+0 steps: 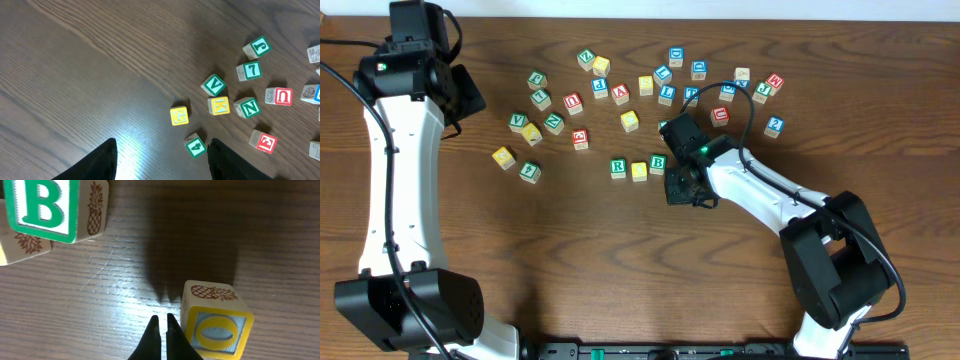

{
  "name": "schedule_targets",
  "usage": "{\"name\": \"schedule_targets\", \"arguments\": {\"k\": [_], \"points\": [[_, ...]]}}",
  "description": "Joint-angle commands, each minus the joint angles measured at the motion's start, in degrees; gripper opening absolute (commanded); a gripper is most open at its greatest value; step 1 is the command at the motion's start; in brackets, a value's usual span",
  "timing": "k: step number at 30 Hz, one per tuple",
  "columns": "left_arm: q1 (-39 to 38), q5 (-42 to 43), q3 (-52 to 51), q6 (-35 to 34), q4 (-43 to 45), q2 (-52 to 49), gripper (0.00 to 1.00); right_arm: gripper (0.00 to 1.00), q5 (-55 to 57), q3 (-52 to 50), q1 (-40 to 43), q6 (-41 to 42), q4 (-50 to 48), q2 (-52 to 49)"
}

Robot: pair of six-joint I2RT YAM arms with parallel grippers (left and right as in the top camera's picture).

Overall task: Spell out ROBOT
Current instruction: 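Open the right gripper and hover it above the O block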

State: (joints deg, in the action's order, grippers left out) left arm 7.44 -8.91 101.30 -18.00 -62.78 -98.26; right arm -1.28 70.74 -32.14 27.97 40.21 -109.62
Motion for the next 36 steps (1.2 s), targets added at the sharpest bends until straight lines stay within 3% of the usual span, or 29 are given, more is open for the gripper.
{"name": "schedule_targets", "arguments": {"k": [1, 18, 27, 36], "points": [[0.1, 0.5, 0.2, -0.1, -0.1, -0.8, 0.57, 0.01, -0.8, -0.3, 0.2, -0.8, 0.1, -0.2], [0.1, 0.5, 0.2, -0.1, -0.2, -0.8, 0.57, 0.03, 0.1, 15.7, 1.2, -6.9, 13.7, 0.5], [0.1, 0.5, 0.2, -0.1, -0.1, -0.8, 0.57, 0.45, 4.2, 15.7, 3.2, -6.8, 16.1, 0.4], [0.1, 0.5, 0.2, -0.1, -0.1, -0.8, 0.57, 0.50, 4.3, 15.0, 3.2, -5.2, 16.0, -0.2]]}}
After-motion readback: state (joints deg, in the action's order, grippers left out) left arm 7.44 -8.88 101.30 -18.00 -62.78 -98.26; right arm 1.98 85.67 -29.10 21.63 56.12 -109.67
